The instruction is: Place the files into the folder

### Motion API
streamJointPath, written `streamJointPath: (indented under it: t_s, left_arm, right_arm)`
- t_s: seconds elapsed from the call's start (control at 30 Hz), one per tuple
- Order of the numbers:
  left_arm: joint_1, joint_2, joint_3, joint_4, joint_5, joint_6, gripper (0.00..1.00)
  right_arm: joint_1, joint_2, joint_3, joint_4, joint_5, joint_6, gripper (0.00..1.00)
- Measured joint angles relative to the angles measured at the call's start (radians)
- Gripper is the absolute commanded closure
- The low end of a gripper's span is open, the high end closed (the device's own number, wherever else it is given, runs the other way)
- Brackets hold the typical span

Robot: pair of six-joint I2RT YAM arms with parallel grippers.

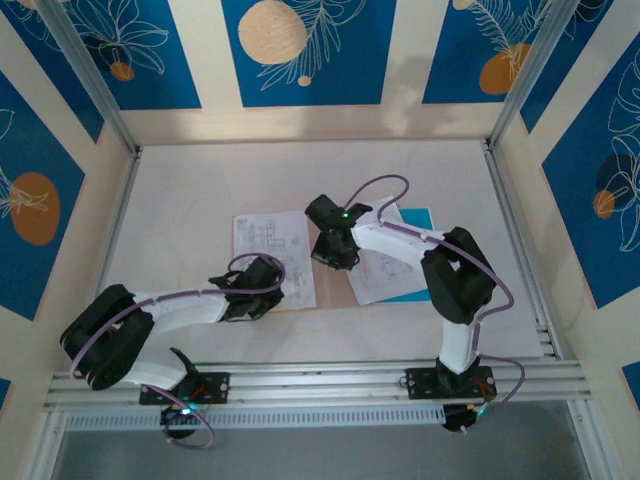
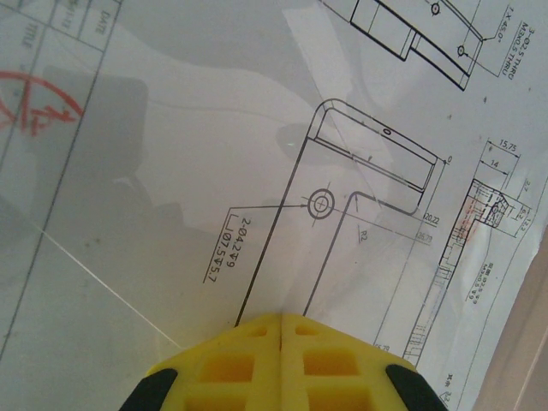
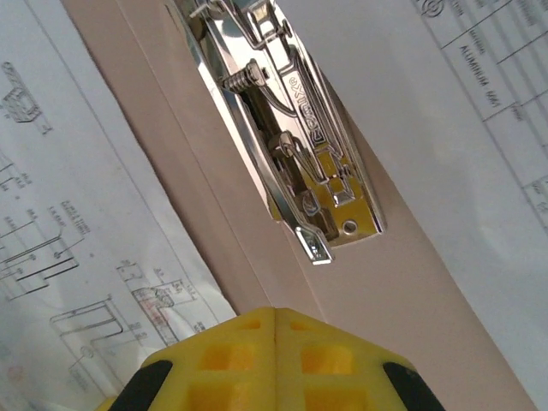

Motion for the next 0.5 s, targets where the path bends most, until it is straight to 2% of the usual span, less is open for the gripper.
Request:
streamJointPath:
  t_s: [0.5]
  left_arm:
    - [0.002,0.000,0.000,0.000,0.000,0.000,1.00]
  right_arm:
    - [-0.027,0.069,-0.012,0.057,-0.045,0.002,0.94]
